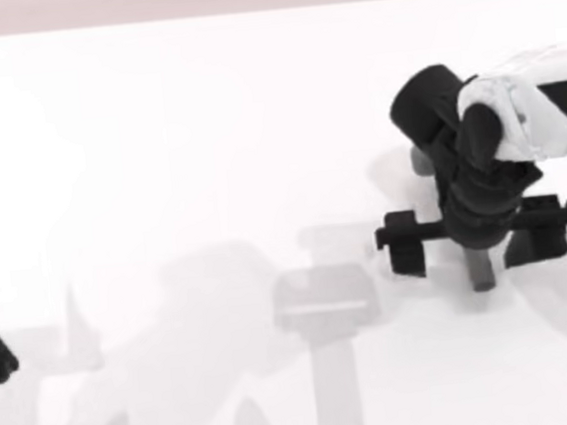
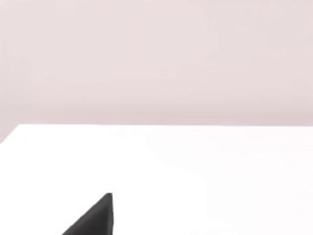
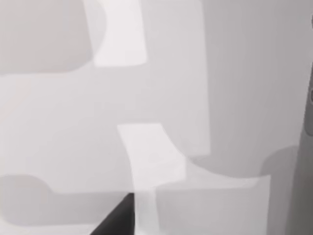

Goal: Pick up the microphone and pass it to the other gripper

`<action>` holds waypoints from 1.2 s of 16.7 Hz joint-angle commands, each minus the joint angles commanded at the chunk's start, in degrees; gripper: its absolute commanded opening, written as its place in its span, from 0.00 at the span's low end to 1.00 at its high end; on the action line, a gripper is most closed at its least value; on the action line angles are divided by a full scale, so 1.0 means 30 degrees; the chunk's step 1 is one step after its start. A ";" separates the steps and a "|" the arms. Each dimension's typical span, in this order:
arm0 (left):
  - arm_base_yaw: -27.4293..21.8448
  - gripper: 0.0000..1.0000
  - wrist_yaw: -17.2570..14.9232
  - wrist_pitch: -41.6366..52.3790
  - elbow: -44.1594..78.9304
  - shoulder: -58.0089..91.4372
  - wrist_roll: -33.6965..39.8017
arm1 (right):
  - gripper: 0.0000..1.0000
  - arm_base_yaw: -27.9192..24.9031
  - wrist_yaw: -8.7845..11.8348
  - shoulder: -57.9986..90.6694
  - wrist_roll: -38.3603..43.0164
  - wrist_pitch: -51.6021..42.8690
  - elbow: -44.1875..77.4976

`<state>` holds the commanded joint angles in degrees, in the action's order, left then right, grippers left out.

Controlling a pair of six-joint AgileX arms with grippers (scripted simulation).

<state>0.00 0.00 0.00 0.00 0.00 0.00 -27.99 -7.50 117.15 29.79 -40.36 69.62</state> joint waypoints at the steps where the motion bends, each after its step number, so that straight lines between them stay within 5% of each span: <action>1: 0.0000 1.00 0.0000 0.0000 0.0000 0.0000 0.0000 | 0.70 0.0000 0.0000 0.0000 0.0000 0.0000 0.0000; 10: 0.0000 1.00 0.0000 0.0000 0.0000 0.0000 0.0000 | 0.02 0.0000 0.0000 0.0000 0.0000 0.0000 0.0000; 18: 0.0000 1.00 0.0000 0.0000 0.0000 0.0000 0.0000 | 0.00 0.0000 0.0000 0.0000 0.0000 0.0000 0.0000; 19: 0.0000 1.00 0.0000 0.0000 0.0000 0.0000 0.0000 | 0.00 -0.0225 0.0796 -0.0771 0.0517 -0.0122 0.0474; 20: 0.0000 1.00 0.0000 0.0000 0.0000 0.0000 0.0000 | 0.00 -0.0226 0.0801 -0.0774 0.0509 -0.0103 0.0472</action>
<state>0.00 0.00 0.00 0.00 0.00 0.00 -28.67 -5.10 114.83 31.32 -40.67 71.04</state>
